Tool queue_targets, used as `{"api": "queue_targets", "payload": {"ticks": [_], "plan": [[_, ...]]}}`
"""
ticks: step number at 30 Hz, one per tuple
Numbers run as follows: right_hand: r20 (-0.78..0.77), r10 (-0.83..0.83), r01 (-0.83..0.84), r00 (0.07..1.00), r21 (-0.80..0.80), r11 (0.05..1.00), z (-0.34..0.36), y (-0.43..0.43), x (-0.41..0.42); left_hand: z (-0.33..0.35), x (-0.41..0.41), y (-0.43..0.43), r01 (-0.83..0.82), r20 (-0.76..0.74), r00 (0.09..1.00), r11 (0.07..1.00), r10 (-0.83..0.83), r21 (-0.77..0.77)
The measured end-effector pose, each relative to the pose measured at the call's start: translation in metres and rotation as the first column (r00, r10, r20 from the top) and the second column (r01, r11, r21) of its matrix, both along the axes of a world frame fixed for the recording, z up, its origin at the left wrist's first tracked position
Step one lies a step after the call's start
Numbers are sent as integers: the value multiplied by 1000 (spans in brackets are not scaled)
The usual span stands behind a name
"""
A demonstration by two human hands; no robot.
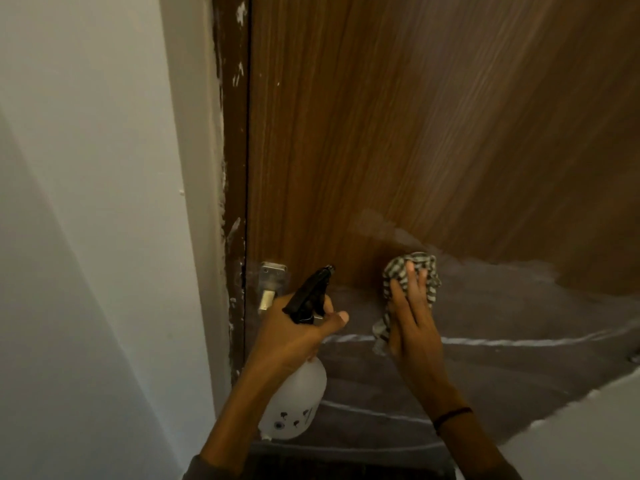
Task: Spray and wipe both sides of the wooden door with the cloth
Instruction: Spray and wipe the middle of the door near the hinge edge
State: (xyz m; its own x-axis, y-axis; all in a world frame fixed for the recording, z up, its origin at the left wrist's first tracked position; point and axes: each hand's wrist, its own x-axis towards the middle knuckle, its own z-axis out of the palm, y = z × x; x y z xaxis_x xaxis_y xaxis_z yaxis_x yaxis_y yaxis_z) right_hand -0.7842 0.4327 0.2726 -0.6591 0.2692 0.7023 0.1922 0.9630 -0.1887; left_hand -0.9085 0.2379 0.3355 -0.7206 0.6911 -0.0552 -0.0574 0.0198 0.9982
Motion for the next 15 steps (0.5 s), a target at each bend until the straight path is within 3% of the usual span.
{"api": "queue_targets", "payload": {"ticks": [5, 9, 15], "plan": [[-211, -82, 61, 974, -105, 993, 24, -11, 5, -3, -2, 23, -73, -105, 993, 985, 58, -154], [-312, -50, 48, 949, -14, 999, 40, -19, -41, 11, -17, 15, -107, -85, 991, 990, 99, -89], [-158, -86, 129, 984, 287, 949, 45, -37, -135, 42, -34, 11, -96, -237, 968, 995, 87, -24]]}}
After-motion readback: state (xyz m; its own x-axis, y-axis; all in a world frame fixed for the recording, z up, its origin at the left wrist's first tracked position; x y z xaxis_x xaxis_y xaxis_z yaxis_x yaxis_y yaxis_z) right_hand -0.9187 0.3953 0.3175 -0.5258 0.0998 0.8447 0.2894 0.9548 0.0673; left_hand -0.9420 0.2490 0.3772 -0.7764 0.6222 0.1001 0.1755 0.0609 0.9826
